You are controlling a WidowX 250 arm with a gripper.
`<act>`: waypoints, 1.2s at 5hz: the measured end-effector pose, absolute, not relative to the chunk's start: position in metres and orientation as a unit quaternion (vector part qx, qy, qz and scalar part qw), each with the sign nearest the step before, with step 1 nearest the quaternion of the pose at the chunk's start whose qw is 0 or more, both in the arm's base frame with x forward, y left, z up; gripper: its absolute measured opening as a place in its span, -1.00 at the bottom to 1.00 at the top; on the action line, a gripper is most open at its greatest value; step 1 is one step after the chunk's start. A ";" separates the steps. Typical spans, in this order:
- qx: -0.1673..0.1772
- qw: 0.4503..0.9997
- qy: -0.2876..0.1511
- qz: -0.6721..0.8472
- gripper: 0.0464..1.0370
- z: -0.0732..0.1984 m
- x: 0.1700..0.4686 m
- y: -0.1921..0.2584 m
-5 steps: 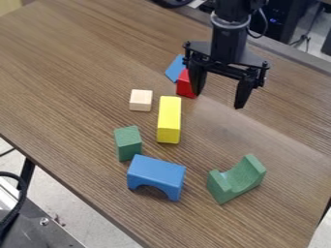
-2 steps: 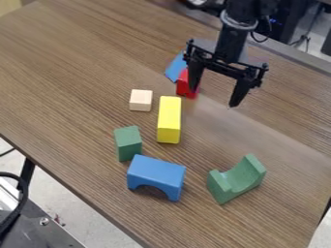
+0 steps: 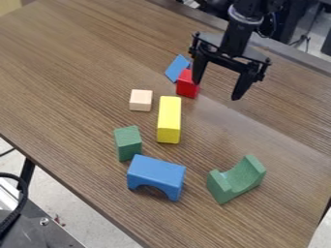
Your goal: Move the red block to the right
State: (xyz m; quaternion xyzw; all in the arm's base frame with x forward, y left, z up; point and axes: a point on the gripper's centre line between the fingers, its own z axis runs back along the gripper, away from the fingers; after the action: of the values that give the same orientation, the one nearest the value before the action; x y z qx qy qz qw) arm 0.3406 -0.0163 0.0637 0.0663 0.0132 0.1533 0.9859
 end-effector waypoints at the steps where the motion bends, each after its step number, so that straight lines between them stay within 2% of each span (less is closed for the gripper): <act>1: 0.050 0.982 0.031 0.178 0.93 0.063 0.337 -0.001; 2: 0.039 0.977 0.042 0.205 0.93 0.067 0.333 0.022; 3: 0.024 0.973 0.022 0.230 0.93 0.073 0.330 0.040; 6: 0.007 0.982 0.017 0.185 0.93 0.067 0.347 0.035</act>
State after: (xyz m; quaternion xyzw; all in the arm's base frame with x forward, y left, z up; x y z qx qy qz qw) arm 0.3475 0.0353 0.0674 0.0065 0.0171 0.1854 0.9825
